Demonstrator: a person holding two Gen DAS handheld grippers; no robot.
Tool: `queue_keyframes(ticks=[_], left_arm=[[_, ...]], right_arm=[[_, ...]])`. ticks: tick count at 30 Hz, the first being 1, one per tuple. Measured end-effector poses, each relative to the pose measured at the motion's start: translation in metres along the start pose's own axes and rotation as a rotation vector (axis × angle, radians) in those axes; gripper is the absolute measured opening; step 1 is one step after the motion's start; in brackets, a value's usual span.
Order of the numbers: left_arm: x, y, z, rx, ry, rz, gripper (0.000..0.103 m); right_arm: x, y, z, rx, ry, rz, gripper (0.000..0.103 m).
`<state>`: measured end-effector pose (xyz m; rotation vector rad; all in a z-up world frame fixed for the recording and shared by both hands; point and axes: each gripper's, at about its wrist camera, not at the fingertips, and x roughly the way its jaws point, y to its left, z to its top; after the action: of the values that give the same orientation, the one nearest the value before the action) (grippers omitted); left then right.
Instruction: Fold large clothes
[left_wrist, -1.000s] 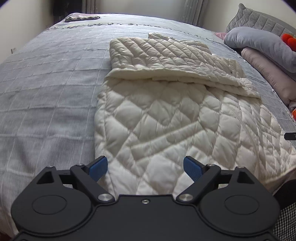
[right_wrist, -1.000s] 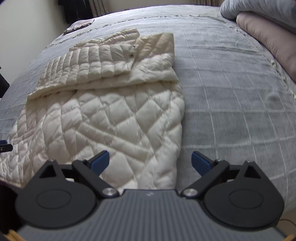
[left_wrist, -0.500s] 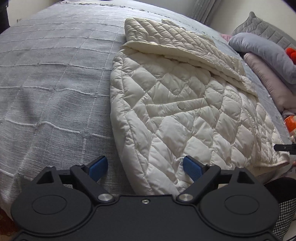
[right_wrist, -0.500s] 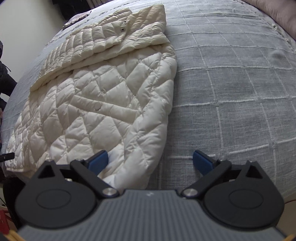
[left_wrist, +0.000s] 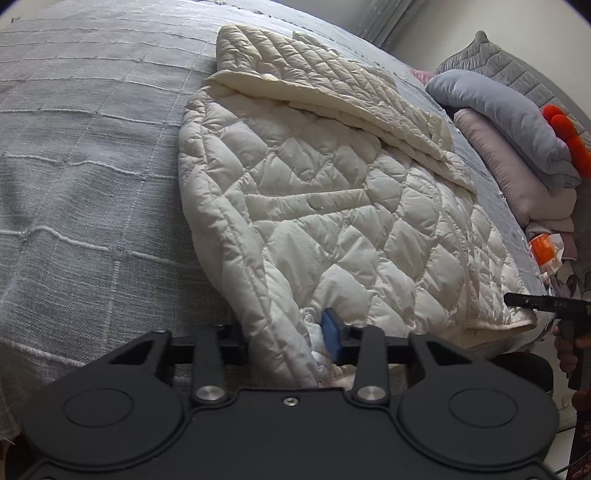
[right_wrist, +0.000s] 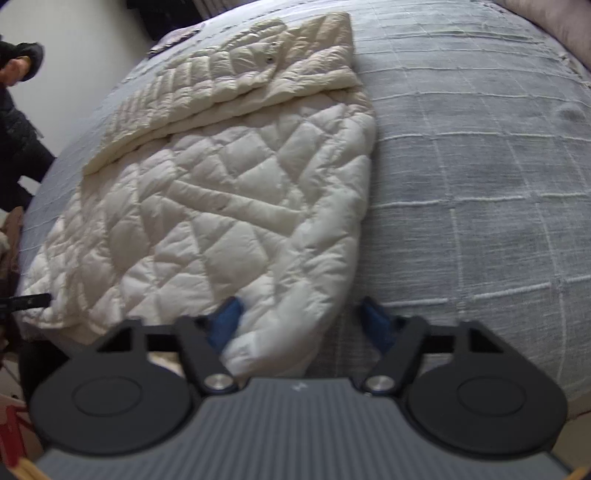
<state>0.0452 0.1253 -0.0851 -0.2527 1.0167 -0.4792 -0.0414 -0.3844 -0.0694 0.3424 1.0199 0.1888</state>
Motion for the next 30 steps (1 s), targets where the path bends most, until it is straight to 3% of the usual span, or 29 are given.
queue_keyframes(ticks=[2,7,17,20,25,30], left_arm=[[-0.004,0.000,-0.002,-0.003,-0.021,0.004,0.026],[-0.026,-0.004,-0.003,0.006,-0.079,-0.006,0.018],[-0.052,-0.014,0.004,0.066,-0.128,-0.046,0.016],[-0.063,-0.021,0.017,0.094,-0.176,-0.058,0.015],[-0.082,-0.034,0.048,0.132,-0.274,-0.084,0.015],[-0.079,-0.046,0.102,0.154,-0.367,-0.072,0.016]], right_arm=[[-0.003,0.005,-0.001,-0.014,-0.011,0.005,0.025],[-0.018,0.016,-0.002,-0.054,-0.051,-0.010,0.016],[-0.050,0.028,0.009,-0.119,-0.106,-0.018,0.014],[-0.061,0.033,0.020,-0.133,-0.147,-0.021,0.014],[-0.079,0.041,0.050,-0.144,-0.233,-0.023,0.014],[-0.088,0.047,0.100,-0.145,-0.318,-0.027,0.014]])
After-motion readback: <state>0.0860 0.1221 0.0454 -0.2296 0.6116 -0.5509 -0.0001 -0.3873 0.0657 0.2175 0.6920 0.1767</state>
